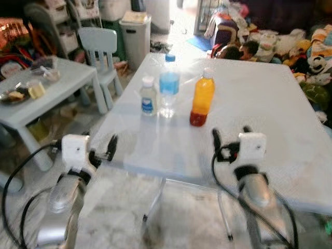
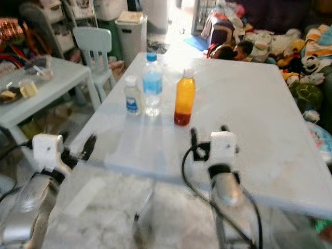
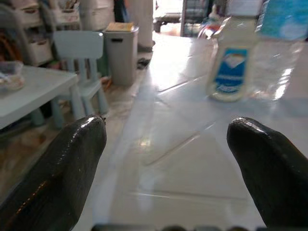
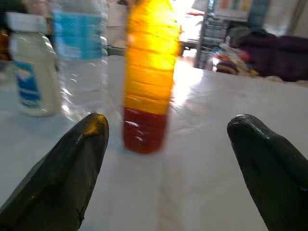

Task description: Restocking fridge

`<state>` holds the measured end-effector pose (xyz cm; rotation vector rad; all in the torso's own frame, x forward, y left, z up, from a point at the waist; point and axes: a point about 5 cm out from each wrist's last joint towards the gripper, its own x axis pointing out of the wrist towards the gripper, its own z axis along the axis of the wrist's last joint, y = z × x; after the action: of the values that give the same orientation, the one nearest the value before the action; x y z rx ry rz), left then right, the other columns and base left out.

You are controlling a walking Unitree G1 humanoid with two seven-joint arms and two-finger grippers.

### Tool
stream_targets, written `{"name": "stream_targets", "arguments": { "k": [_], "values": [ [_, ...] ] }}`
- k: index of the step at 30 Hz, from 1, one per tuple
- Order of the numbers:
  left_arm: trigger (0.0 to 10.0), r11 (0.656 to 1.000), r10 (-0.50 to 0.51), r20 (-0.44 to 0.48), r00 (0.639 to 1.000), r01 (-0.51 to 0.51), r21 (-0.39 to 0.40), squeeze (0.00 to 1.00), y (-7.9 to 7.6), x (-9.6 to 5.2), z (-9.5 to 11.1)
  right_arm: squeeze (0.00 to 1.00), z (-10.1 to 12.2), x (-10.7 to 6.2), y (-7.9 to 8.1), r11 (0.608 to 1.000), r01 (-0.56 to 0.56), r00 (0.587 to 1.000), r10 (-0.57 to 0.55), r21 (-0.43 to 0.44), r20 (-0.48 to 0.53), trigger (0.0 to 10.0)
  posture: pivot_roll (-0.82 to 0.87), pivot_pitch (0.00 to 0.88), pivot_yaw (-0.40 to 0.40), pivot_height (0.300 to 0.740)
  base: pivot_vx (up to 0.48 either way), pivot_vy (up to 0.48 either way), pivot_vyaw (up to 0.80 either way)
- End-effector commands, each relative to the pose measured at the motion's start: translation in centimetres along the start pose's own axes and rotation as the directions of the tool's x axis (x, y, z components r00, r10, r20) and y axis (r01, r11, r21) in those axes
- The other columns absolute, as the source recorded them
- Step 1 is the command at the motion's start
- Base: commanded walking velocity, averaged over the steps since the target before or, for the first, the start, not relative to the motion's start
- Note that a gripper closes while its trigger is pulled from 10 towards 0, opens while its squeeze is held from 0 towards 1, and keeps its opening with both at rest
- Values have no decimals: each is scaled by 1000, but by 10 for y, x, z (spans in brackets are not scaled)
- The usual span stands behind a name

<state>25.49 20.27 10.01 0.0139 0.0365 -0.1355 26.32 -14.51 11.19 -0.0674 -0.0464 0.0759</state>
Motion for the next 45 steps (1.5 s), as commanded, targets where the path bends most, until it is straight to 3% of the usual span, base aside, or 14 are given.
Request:
{"name": "stream_targets", "arguments": {
  "k": [1,16,24,30,45],
  "values": [
    [10000,1000,-2,0,1000,2,10,0,-2,3,1,0,4,2,-8,1000,19,1000,-19,-18,10,10000,-2,0,6,740,0,0,0],
    [10000,1000,6,-2,1000,-6,16,0,-2,6,0,0,32,32,-25,999,22,994,-17,-43,104,10000,2,0,12,740,0,0,0],
    [10000,1000,0,2,1000,0,21,0,-2,6,3,0,67,64,-47,996,16,980,1,-83,198,10000,28,0,29,740,0,0,0],
    [10000,999,-4,0,1000,4,38,0,1,4,6,0,80,75,-55,995,19,974,3,-93,229,10000,47,0,46,740,0,0,0],
    [10000,996,-7,-28,1000,9,84,0,11,-9,9,0,105,98,-45,988,-90,954,122,-126,272,10000,103,37,78,740,0,0,0]
  ]
}}
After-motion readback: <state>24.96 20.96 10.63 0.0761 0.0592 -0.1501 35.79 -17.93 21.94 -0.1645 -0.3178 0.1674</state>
